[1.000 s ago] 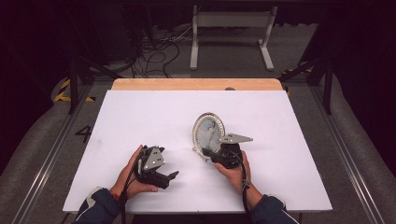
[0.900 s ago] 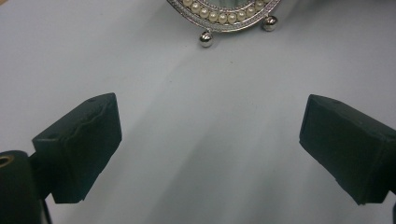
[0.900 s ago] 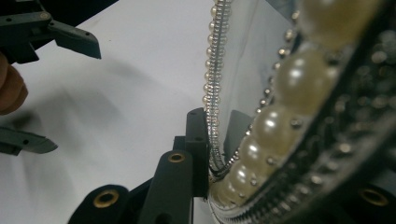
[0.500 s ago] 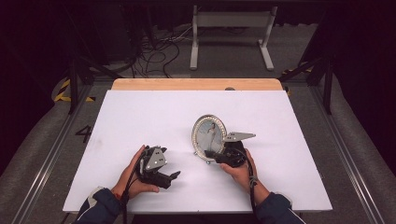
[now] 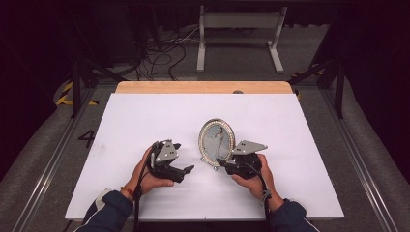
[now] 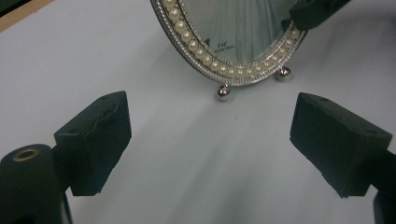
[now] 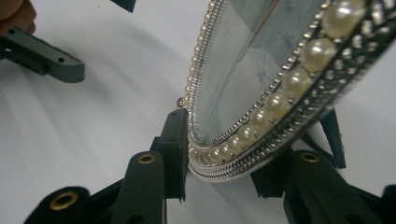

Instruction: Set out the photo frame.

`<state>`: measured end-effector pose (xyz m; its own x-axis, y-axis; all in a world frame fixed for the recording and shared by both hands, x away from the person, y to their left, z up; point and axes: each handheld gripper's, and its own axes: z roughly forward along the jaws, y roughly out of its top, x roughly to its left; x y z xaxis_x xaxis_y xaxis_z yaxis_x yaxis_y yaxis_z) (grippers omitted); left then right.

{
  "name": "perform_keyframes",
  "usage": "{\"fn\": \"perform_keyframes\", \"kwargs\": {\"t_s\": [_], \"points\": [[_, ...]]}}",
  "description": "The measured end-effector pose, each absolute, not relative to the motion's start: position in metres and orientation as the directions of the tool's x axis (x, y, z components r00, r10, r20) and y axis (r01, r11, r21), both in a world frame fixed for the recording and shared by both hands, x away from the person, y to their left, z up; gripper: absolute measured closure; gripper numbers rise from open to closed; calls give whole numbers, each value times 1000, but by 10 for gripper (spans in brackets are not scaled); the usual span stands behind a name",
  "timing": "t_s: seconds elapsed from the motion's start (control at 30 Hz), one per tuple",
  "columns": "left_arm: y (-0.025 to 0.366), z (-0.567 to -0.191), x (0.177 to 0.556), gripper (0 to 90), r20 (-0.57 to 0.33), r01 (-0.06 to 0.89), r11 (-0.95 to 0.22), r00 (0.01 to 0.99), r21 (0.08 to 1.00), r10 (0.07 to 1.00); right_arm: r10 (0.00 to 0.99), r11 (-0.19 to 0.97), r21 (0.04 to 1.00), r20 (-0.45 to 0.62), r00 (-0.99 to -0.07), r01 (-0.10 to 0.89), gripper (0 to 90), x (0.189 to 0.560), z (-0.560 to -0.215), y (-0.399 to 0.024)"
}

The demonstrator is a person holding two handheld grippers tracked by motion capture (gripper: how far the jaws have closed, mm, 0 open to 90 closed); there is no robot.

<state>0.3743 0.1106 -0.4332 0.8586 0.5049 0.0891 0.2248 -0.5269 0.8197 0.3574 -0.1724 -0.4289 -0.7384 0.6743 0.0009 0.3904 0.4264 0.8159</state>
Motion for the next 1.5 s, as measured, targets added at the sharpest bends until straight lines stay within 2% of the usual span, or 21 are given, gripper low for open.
{"fn": "perform_keyframes", "kwargs": {"t_s": [0.03,0.07,0.17,0.33,0.37,0.47,0.77,0.87,1.07,1.23,1.33,1.43,1.5], "points": [[111,-433,374,138,89,225,-527,859,820,505,674,426,816,1,-738,390,623,357,-429,-172],[105,-431,381,143,81,219,-518,865,827,496,691,411,816,13,-723,407,581,355,-427,-177],[97,-429,393,150,59,226,-497,868,838,494,711,389,821,20,-703,417,580,353,-425,-184],[87,-430,405,176,39,234,-481,870,845,492,723,360,840,24,-691,406,608,348,-420,-192],[86,-430,408,187,30,239,-474,870,847,493,728,343,850,28,-685,399,639,346,-418,-194],[84,-431,414,250,-12,258,-434,870,863,494,736,304,878,31,-676,371,689,341,-411,-199],[78,-430,417,383,-24,246,-421,884,873,467,748,255,909,31,-663,330,752,337,-404,-201],[81,-430,419,447,-46,261,-404,882,877,469,754,251,907,35,-656,337,757,337,-405,-200],[86,-429,420,511,-54,261,-411,891,874,451,760,254,907,28,-649,337,762,338,-406,-198],[88,-428,417,516,-62,263,-421,899,868,434,768,248,907,30,-640,340,761,339,-406,-199],[88,-427,417,515,-35,242,-442,904,864,427,767,247,910,27,-641,334,762,341,-405,-199],[88,-427,417,452,-34,247,-422,891,872,452,769,246,911,25,-638,332,760,341,-405,-198],[87,-426,417,442,-26,246,-412,883,877,469,773,251,910,16,-634,329,754,340,-405,-198]]}}
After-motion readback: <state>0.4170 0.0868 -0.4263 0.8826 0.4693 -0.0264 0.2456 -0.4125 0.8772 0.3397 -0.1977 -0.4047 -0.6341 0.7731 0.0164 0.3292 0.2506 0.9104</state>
